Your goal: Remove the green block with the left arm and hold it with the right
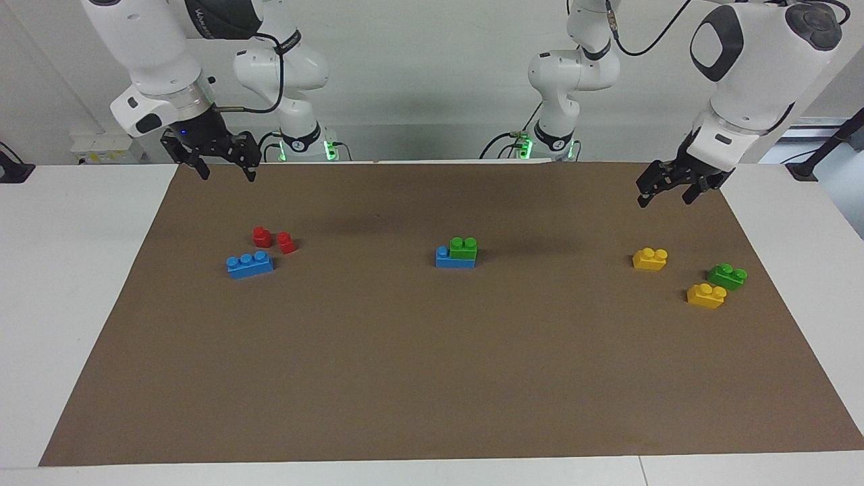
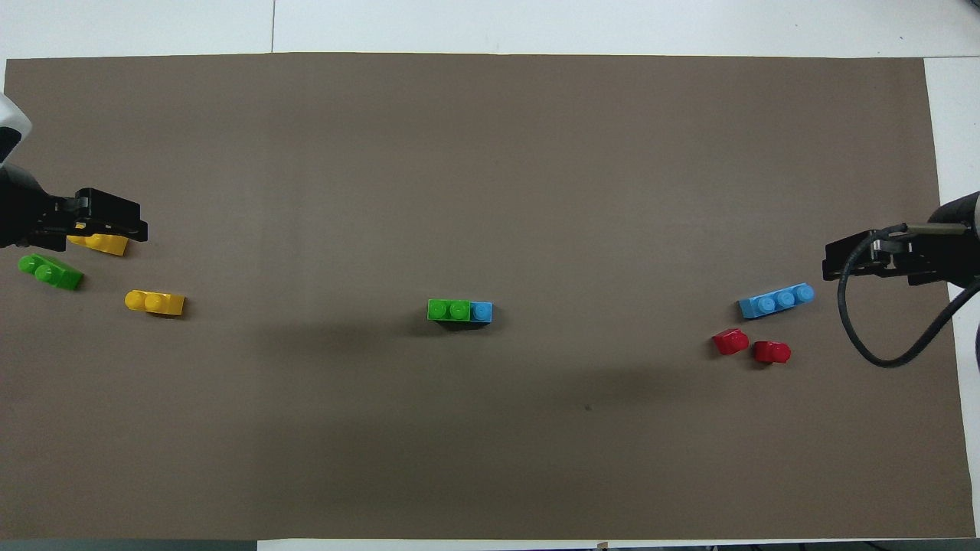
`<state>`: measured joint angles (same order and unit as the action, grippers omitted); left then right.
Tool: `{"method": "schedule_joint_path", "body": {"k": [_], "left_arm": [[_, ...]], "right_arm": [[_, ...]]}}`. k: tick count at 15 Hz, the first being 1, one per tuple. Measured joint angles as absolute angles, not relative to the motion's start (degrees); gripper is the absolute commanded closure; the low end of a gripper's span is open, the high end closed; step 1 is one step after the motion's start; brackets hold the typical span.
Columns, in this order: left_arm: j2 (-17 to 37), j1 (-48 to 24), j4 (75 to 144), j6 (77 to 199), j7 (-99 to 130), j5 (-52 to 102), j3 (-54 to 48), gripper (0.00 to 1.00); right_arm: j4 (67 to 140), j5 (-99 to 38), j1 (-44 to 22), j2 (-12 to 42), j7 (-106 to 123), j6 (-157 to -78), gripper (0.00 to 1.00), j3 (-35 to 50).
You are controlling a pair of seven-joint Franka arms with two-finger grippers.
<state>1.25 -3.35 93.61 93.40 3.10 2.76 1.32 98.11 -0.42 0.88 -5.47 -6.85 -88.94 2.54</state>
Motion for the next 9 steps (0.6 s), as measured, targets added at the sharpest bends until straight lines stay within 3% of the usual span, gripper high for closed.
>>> {"method": "schedule_joint_path", "body": {"k": [9], "left_arm": [[1.25, -3.35, 93.61, 93.40, 3.10, 2.76, 1.32, 0.00]], "right_arm": [[98.11, -0.42, 0.89, -5.47, -6.98, -88.94, 0.04, 2.53]]}}
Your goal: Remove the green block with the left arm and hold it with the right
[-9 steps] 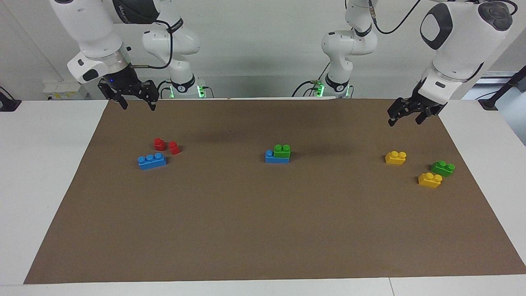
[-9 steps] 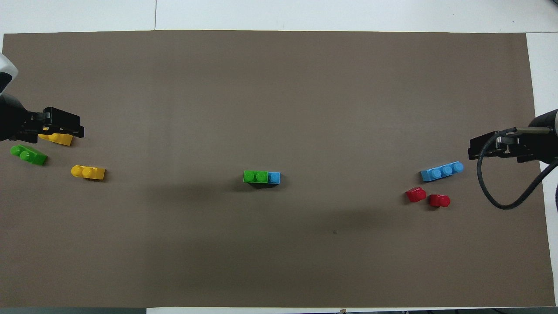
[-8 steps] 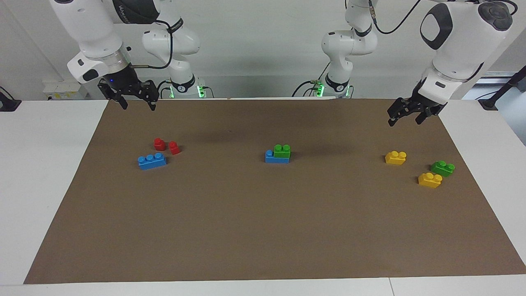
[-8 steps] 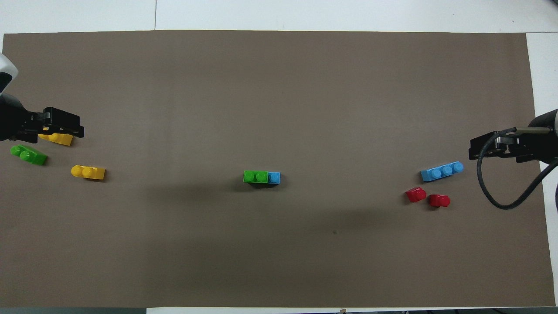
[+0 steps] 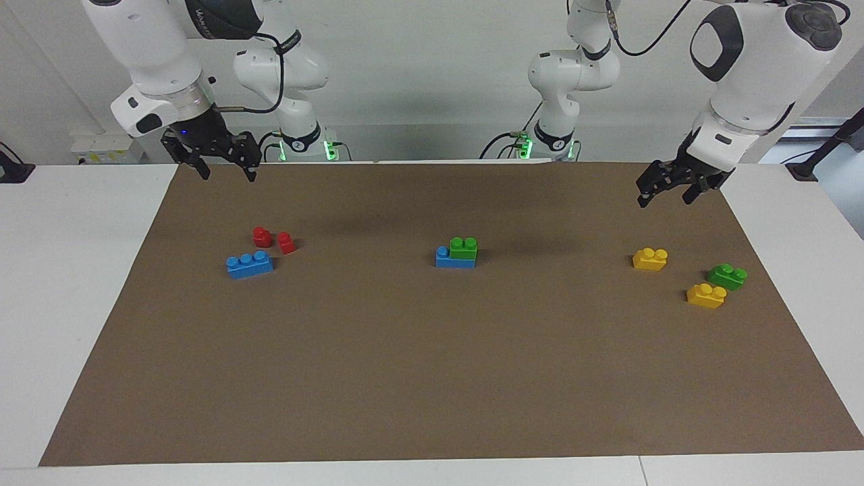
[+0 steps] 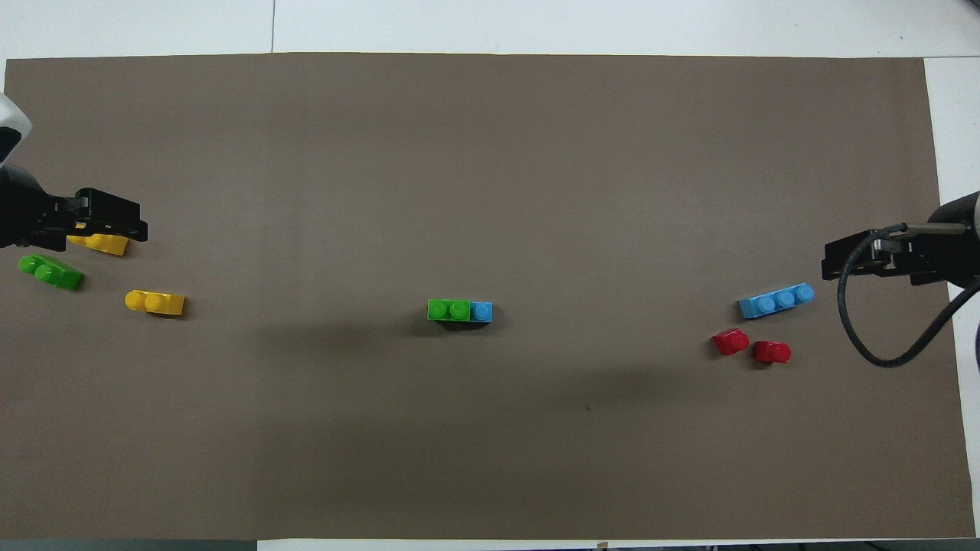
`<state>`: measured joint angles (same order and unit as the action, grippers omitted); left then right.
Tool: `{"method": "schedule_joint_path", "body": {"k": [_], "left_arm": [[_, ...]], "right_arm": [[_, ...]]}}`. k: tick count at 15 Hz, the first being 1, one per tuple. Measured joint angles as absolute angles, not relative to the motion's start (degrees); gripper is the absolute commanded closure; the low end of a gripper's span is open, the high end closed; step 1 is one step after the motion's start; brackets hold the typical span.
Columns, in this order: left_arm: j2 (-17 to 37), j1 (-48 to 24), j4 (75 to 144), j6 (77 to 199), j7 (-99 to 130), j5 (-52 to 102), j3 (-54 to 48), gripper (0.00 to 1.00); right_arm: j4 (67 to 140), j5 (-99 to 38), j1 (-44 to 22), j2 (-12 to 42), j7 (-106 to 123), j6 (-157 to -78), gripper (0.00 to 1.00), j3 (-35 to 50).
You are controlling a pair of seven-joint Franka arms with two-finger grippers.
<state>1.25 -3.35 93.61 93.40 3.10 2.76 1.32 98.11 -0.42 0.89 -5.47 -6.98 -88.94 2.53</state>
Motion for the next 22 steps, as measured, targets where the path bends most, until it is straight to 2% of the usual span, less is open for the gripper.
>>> {"method": "schedule_joint_path", "body": {"k": [22], "left_arm": [[0.38, -3.39, 95.02, 92.45, 3.18, 2.76, 0.92, 0.00]], "right_arm": [[98.11, -0.42, 1.07, -5.47, -7.08, -88.94, 0.04, 2.33]]}}
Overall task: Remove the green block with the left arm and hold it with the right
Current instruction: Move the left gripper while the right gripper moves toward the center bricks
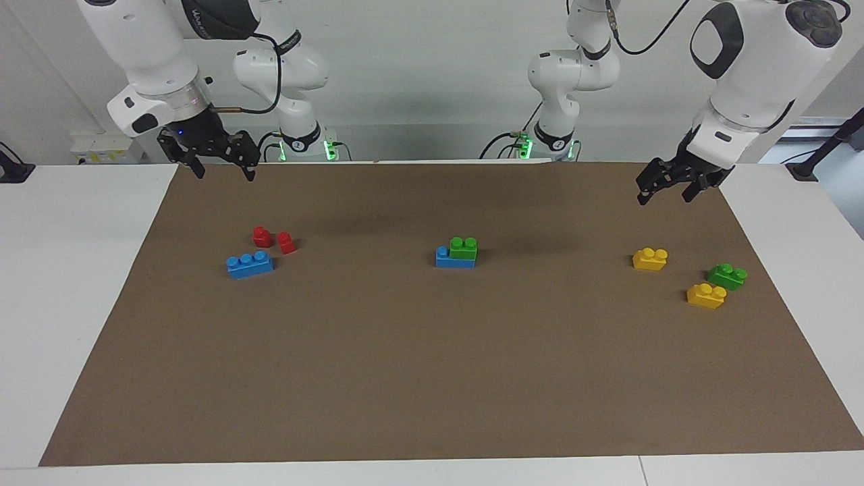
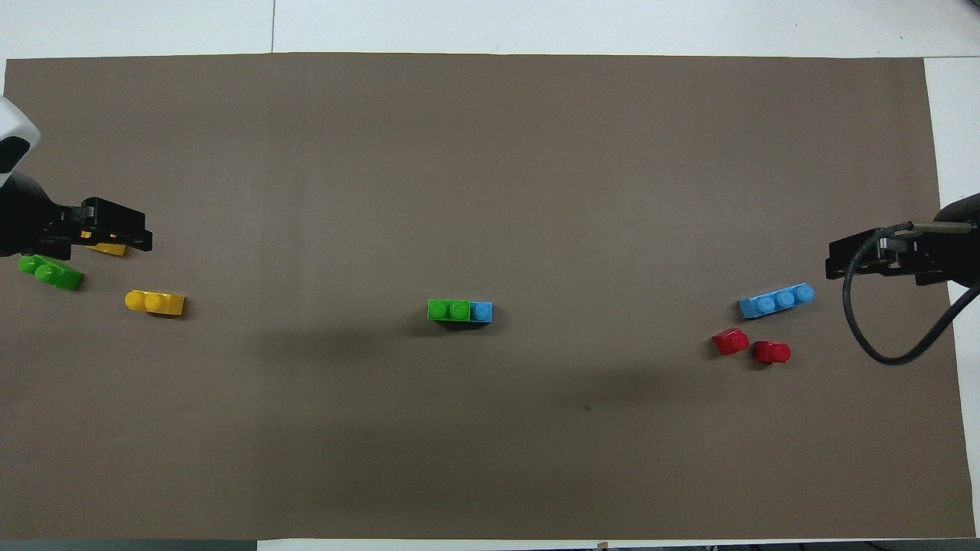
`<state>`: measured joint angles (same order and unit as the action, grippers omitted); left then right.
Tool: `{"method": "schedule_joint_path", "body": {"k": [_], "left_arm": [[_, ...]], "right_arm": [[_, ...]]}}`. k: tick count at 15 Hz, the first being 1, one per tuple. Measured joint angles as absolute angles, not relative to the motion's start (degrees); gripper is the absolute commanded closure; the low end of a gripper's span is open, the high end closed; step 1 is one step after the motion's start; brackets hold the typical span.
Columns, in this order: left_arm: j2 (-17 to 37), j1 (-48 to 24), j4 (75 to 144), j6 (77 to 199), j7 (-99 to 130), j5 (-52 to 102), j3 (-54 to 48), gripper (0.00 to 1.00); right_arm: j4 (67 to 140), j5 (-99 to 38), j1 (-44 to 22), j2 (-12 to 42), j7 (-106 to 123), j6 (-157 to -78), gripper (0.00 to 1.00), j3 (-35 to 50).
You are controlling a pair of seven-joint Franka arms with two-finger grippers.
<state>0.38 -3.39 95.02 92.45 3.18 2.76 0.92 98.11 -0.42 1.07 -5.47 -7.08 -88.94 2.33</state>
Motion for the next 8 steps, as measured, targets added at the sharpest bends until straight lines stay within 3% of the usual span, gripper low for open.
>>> {"method": "schedule_joint_path", "body": {"k": [8], "left_arm": [[-0.90, -5.86, 97.15, 92.42, 14.04, 2.76, -0.18, 0.00]], "right_arm": [[98.11, -0.42, 1.07, -5.47, -7.09, -88.94, 0.03, 2.38]]}}
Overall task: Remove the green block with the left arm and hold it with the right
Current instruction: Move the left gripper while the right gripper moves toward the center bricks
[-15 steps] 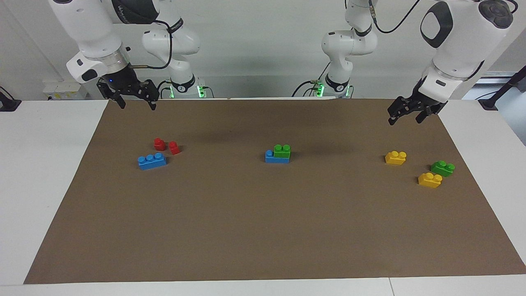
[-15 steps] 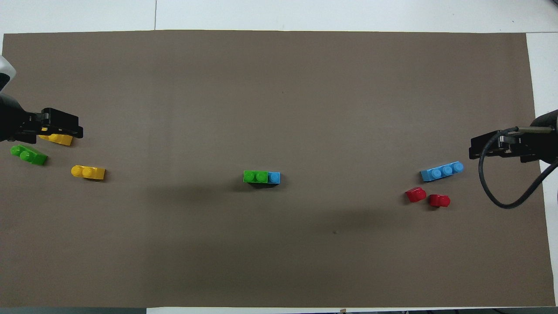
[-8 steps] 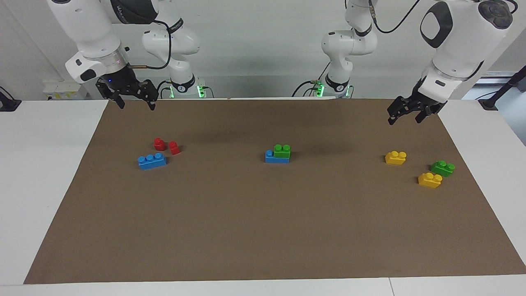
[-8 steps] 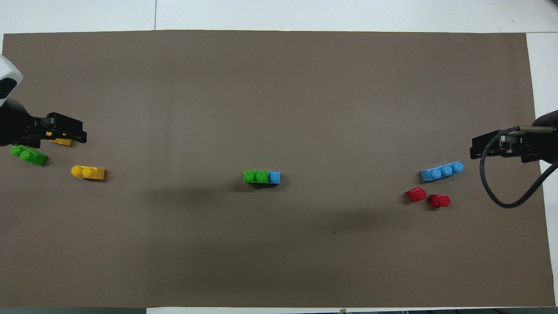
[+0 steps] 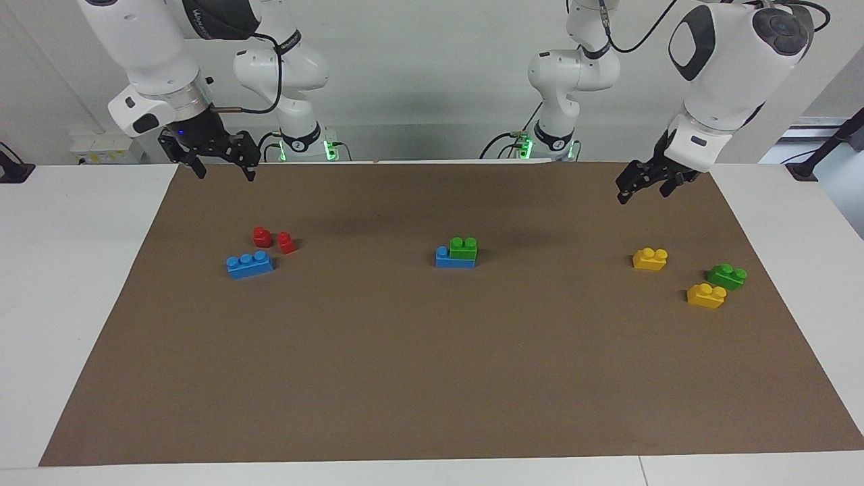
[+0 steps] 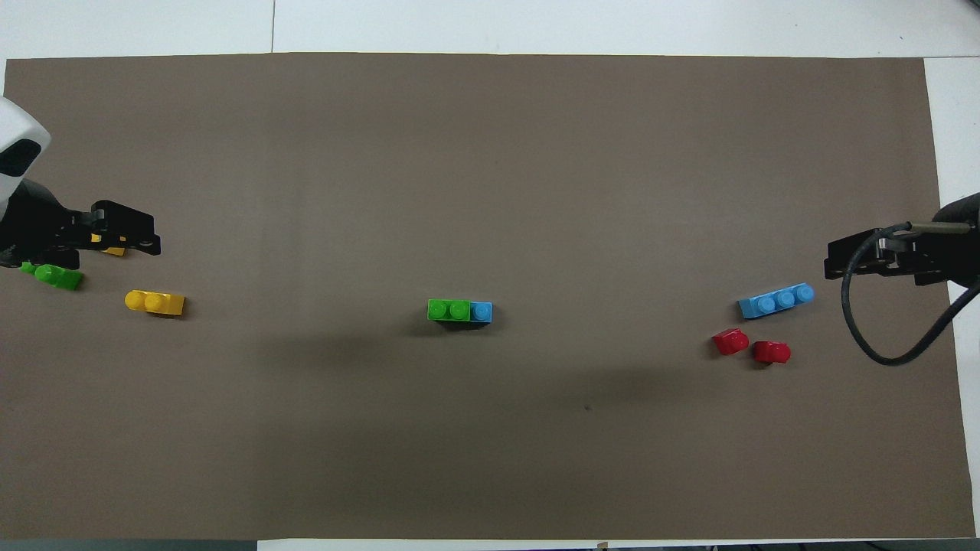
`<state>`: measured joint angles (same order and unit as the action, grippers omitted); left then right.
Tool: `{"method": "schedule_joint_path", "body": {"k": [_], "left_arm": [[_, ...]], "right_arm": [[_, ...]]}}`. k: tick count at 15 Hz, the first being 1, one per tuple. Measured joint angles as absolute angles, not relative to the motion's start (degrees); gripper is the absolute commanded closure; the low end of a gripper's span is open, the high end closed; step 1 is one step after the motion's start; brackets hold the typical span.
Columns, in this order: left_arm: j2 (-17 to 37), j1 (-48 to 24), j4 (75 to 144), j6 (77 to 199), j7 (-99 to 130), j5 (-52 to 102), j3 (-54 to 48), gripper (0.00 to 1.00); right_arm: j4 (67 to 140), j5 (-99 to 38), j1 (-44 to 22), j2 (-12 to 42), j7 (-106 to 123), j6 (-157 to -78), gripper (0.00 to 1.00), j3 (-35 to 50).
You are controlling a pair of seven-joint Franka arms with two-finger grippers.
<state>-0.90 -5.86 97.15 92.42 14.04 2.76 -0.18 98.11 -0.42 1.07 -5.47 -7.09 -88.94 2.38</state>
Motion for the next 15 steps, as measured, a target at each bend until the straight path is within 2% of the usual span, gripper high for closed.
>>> {"method": "schedule_joint_path", "body": {"k": [9, 15], "left_arm": [[-1.92, -13.48, 99.20, 92.61, 41.76, 2.80, -0.43, 0.00], [-2.75, -17.04, 100.79, 94.10, 62.50, 3.52, -0.53, 0.00]], "right_arm": [[98.59, -0.93, 1.07, -5.45, -10.32, -89.35, 0.06, 2.38], [102.68, -8.24, -0.79, -5.31, -33.68, -95.53, 0.10, 2.62]]}}
